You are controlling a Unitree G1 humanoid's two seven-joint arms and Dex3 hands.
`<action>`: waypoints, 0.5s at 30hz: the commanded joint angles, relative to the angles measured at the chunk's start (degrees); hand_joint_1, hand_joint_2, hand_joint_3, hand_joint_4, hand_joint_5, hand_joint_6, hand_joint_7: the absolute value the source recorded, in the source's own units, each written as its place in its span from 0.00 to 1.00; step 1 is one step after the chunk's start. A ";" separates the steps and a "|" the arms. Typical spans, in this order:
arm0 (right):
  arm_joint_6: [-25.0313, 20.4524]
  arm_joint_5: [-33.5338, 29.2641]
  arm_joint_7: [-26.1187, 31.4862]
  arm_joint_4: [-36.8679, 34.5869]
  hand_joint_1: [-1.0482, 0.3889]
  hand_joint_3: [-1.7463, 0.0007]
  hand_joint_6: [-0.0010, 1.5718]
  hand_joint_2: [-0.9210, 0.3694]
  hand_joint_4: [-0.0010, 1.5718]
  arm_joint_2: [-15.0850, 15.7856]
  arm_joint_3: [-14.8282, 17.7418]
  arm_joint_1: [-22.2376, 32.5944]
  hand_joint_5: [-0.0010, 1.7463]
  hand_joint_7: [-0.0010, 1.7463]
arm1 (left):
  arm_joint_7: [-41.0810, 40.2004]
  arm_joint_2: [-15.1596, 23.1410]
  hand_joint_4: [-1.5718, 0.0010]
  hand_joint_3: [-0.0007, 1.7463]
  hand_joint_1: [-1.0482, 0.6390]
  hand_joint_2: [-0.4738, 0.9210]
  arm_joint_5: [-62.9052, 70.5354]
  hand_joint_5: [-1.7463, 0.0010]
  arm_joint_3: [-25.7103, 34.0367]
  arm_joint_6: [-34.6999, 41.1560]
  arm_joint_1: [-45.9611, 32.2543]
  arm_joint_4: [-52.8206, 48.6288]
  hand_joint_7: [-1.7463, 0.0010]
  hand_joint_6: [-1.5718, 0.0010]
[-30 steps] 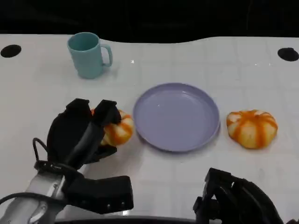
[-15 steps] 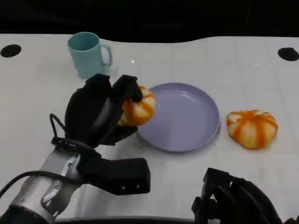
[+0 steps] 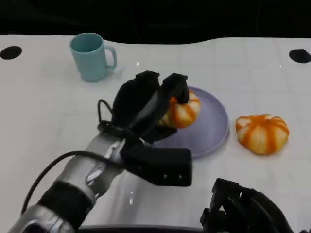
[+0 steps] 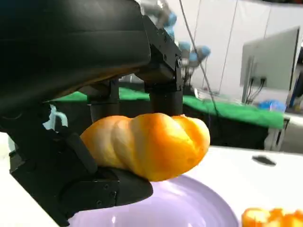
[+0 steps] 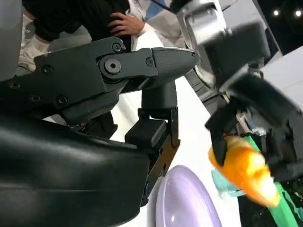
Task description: Grasp the bread from the table and place it into the plate.
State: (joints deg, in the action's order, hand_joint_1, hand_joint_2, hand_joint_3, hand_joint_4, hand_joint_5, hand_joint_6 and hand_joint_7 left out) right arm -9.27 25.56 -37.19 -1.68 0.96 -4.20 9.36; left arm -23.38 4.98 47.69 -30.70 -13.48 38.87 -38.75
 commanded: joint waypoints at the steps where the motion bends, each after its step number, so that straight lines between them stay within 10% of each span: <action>1: -0.66 0.61 -0.43 0.86 0.24 0.87 0.49 0.00 0.55 0.98 0.28 0.28 0.89 0.77 | -1.51 -1.93 0.41 0.48 0.53 0.71 0.40 0.00 -1.42 -0.17 3.89 -6.04 0.18 0.47; 6: 0.09 0.11 -0.50 1.06 0.23 0.87 0.49 0.00 0.56 0.89 0.00 0.44 0.89 0.76 | -0.11 -3.49 0.42 0.47 0.53 0.73 -1.23 0.00 -1.71 -1.40 6.23 -11.39 0.08 0.52; 11: -0.11 0.05 -0.33 1.85 0.24 0.87 0.50 0.00 0.56 0.94 -0.28 0.92 0.88 0.76 | 3.07 -3.93 0.47 0.28 0.48 0.81 -2.01 0.12 -2.10 -0.80 7.66 -14.44 0.64 0.33; 15: 0.14 0.05 -0.34 1.98 0.24 0.86 0.50 0.00 0.56 0.92 -0.35 1.08 0.88 0.76 | 6.98 -3.29 0.56 0.07 0.41 0.94 -0.37 0.51 -4.25 2.28 8.12 -14.27 0.93 0.47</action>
State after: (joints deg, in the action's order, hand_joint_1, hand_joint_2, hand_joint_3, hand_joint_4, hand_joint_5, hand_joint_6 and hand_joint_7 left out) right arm -9.58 25.57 -37.36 -0.56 1.11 -4.69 9.92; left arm -19.13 0.93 46.19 -33.90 -13.38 45.35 -53.21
